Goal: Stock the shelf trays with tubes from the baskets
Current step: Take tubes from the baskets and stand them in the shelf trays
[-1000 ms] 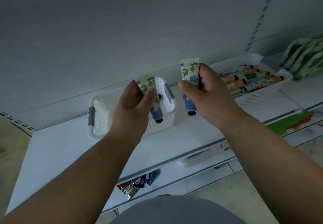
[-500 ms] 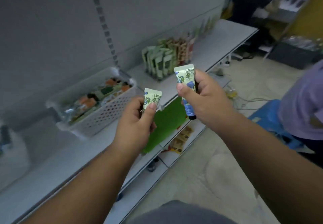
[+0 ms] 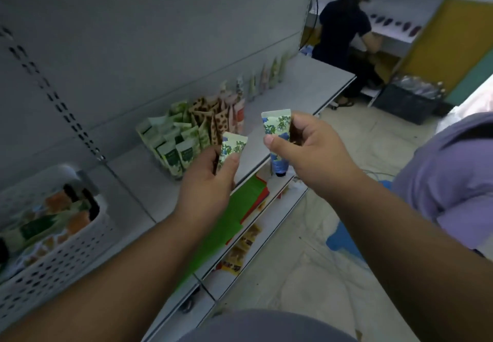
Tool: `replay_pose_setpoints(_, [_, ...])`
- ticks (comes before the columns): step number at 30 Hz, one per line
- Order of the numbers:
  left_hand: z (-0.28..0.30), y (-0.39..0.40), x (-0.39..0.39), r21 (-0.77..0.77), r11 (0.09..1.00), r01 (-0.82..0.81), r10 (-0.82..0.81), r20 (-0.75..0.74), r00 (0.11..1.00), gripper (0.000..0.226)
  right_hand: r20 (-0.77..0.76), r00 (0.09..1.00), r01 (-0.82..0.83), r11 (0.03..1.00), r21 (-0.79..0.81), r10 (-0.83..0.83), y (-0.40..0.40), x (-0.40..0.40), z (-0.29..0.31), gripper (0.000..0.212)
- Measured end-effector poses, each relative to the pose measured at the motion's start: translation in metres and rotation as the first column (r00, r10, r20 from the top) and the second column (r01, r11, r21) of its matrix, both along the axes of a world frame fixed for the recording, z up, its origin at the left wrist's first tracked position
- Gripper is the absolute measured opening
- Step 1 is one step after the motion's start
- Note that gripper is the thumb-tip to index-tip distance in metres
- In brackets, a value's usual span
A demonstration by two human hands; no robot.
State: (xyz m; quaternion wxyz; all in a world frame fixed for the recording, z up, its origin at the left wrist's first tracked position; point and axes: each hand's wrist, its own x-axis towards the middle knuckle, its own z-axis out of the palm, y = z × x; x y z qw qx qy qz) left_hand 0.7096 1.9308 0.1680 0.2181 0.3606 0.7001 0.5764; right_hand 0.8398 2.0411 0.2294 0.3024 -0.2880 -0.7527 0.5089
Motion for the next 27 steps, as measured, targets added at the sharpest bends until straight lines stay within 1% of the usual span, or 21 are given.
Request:
replay_pose_setpoints(4, [-0.001, 0.042, -0.006, 0.003, 0.999, 0.042, -0.042, 0.0, 0.999, 0.01, 0.032, 0.997, 0.072, 0.993, 0.089, -0.075, 0.06, -0.008, 0.0, 0.019])
replay_pose_setpoints(6, [-0.006, 0.059, -0.009, -0.02, 0.999, 0.047, -0.047, 0.0, 0.999, 0.011, 0.048, 0.996, 0.07, 0.991, 0.115, -0.076, 0.092, -0.017, -0.008, 0.018])
replay_pose_setpoints(9, [-0.018, 0.088, -0.015, -0.02, 0.999, -0.027, 0.027, 0.018, 0.999, 0.015, 0.09, 0.996, 0.005, 0.991, 0.135, -0.018, 0.141, -0.038, -0.028, 0.016])
replay_pose_setpoints(12, [-0.029, 0.118, -0.012, -0.012, 0.992, -0.124, 0.124, 0.032, 0.992, 0.014, 0.155, 0.983, -0.13, 0.966, 0.225, 0.096, 0.191, -0.069, -0.04, 0.029])
replay_pose_setpoints(14, [-0.035, 0.134, -0.007, -0.045, 0.979, -0.201, 0.203, 0.046, 0.978, 0.011, 0.222, 0.962, -0.227, 0.923, 0.31, 0.162, 0.219, -0.09, -0.04, 0.027])
replay_pose_setpoints(16, [-0.039, 0.151, -0.002, -0.067, 0.946, -0.316, 0.32, 0.064, 0.945, 0.009, 0.243, 0.939, -0.326, 0.857, 0.4, 0.244, 0.242, -0.112, -0.038, 0.02])
replay_pose_setpoints(17, [-0.042, 0.157, 0.001, -0.075, 0.927, -0.368, 0.374, 0.073, 0.925, 0.004, 0.247, 0.926, -0.369, 0.823, 0.431, 0.286, 0.25, -0.123, -0.038, 0.017])
replay_pose_setpoints(18, [-0.045, 0.162, 0.001, -0.088, 0.906, -0.415, 0.422, 0.078, 0.903, 0.005, 0.243, 0.914, -0.404, 0.798, 0.447, 0.326, 0.256, -0.134, -0.04, 0.015])
replay_pose_setpoints(20, [-0.051, 0.171, 0.005, -0.127, 0.858, -0.498, 0.509, 0.076, 0.857, 0.018, 0.249, 0.89, -0.457, 0.762, 0.46, 0.383, 0.266, -0.153, -0.046, 0.015])
replay_pose_setpoints(22, [-0.054, 0.175, 0.009, -0.134, 0.831, -0.54, 0.552, 0.074, 0.831, 0.019, 0.256, 0.871, -0.491, 0.731, 0.473, 0.419, 0.271, -0.168, -0.054, 0.016])
replay_pose_setpoints(23, [-0.053, 0.176, 0.012, -0.134, 0.831, -0.54, 0.55, 0.062, 0.833, 0.017, 0.252, 0.859, -0.511, 0.718, 0.472, 0.445, 0.273, -0.174, -0.058, 0.016])
replay_pose_setpoints(25, [-0.053, 0.178, 0.015, -0.147, 0.817, -0.558, 0.568, 0.037, 0.822, 0.014, 0.266, 0.826, -0.56, 0.668, 0.49, 0.497, 0.274, -0.184, -0.066, 0.015])
replay_pose_setpoints(27, [-0.056, 0.184, 0.015, -0.162, 0.789, -0.593, 0.604, 0.029, 0.796, 0.015, 0.305, 0.803, -0.591, 0.618, 0.519, 0.512, 0.276, -0.19, -0.071, 0.016])
